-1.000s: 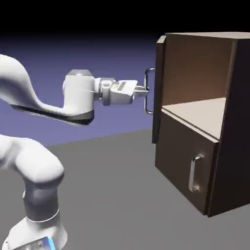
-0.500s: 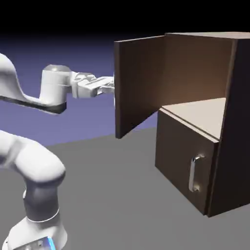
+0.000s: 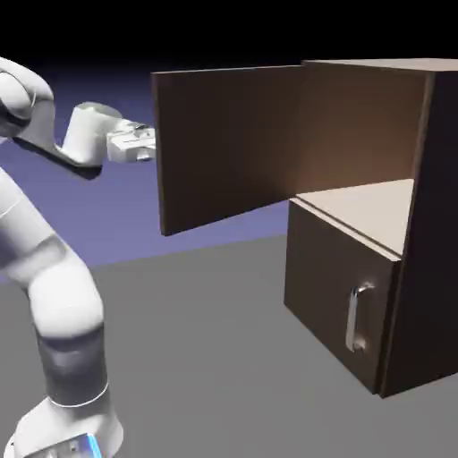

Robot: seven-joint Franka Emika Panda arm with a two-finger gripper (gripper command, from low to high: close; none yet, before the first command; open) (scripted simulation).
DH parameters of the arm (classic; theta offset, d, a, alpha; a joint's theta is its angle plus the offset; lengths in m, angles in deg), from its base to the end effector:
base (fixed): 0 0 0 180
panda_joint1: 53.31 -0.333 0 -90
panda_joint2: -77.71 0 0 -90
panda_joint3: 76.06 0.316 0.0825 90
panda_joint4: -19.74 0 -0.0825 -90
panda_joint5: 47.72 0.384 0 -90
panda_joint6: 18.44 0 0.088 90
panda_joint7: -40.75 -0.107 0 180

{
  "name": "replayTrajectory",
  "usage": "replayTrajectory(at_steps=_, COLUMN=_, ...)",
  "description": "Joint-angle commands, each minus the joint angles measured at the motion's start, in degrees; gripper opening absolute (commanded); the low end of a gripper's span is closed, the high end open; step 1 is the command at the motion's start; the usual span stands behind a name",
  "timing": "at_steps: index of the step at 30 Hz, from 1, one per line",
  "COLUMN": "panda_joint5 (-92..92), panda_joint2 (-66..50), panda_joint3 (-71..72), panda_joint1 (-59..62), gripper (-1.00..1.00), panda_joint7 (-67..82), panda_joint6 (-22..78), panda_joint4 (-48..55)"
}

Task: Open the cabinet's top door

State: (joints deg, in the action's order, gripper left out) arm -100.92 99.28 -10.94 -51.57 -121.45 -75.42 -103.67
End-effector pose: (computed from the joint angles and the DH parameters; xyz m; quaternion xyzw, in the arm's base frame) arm 0.2304 0.3242 0.5234 0.3650 -0.6057 0.6864 0.1699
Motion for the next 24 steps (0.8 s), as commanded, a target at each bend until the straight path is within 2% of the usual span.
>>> replayTrajectory(at_steps=1, panda_joint5=0.1, panda_joint2=-1.44, panda_joint3=2.1, panda_joint1=1.67, gripper=-1.0, panda_joint7=-0.71, panda_joint6=1.71, panda_joint4=1.4)
replayTrajectory(at_steps=6, panda_joint5=0.54, panda_joint2=-5.64, panda_joint3=12.49, panda_joint1=10.87, gripper=-1.0, panda_joint7=-2.88, panda_joint6=7.09, panda_joint4=6.47)
replayTrajectory(at_steps=11, panda_joint5=2.24, panda_joint2=-4.07, panda_joint3=21.85, panda_joint1=21.25, gripper=-1.0, panda_joint7=-2.1, panda_joint6=7.93, panda_joint4=9.66)
replayTrajectory(at_steps=18, panda_joint5=6.75, panda_joint2=3.63, panda_joint3=32.31, panda_joint1=35.79, gripper=-1.0, panda_joint7=2.03, panda_joint6=7.82, panda_joint4=16.12)
replayTrajectory(at_steps=24, panda_joint5=11.43, panda_joint2=12.82, panda_joint3=38.98, panda_joint1=47.98, gripper=-1.0, panda_joint7=7.39, panda_joint6=9.95, panda_joint4=25.63)
